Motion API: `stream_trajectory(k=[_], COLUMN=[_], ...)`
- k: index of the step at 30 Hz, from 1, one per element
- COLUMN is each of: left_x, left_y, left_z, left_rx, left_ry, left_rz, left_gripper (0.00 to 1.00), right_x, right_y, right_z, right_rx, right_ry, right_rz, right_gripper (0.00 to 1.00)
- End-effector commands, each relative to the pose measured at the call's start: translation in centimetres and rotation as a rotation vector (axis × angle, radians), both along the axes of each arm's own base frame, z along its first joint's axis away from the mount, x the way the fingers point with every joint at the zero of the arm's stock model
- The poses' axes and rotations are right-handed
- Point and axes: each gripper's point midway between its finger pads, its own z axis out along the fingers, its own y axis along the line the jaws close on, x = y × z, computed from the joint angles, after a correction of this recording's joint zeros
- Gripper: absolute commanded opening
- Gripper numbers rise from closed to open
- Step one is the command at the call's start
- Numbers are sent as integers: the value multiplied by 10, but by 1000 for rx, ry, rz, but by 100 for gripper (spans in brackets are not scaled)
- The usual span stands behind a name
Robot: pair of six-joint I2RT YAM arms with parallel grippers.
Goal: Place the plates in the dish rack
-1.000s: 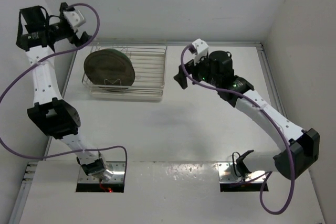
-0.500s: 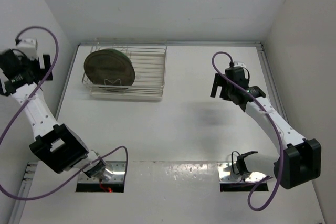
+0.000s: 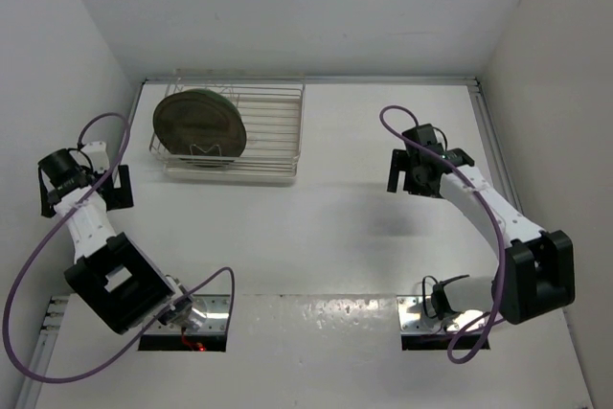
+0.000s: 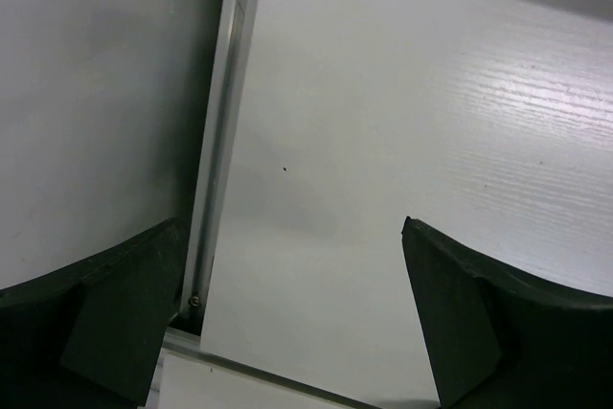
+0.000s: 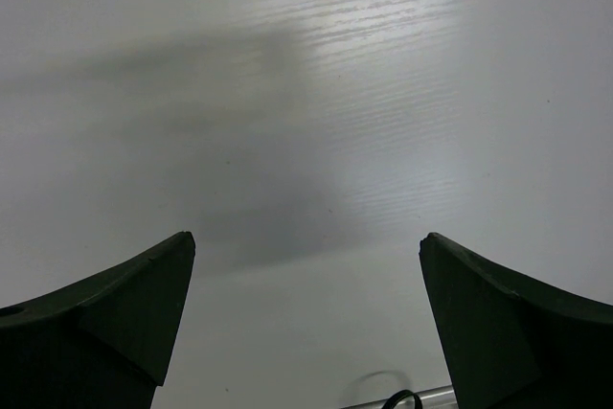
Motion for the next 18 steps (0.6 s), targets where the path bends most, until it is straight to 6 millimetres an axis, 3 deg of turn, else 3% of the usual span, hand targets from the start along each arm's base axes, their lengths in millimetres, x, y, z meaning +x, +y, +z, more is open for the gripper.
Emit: stream_trajectory(k=[1, 10, 18], left_x=[12, 19, 22], left_y=[4, 0, -1], left_z=[26, 34, 25], left_rx=[49, 51, 26], left_ry=[-87, -111, -97], left_rz=[-8, -42, -62], left_gripper=[99, 99, 99], right_x=[4, 1, -3], right_y=[5, 11, 21], right_z=[13, 16, 15], right_rx=[26, 74, 144], right_ry=[-17, -72, -121], right_rz=[25, 43, 63], right_gripper=[100, 100, 100])
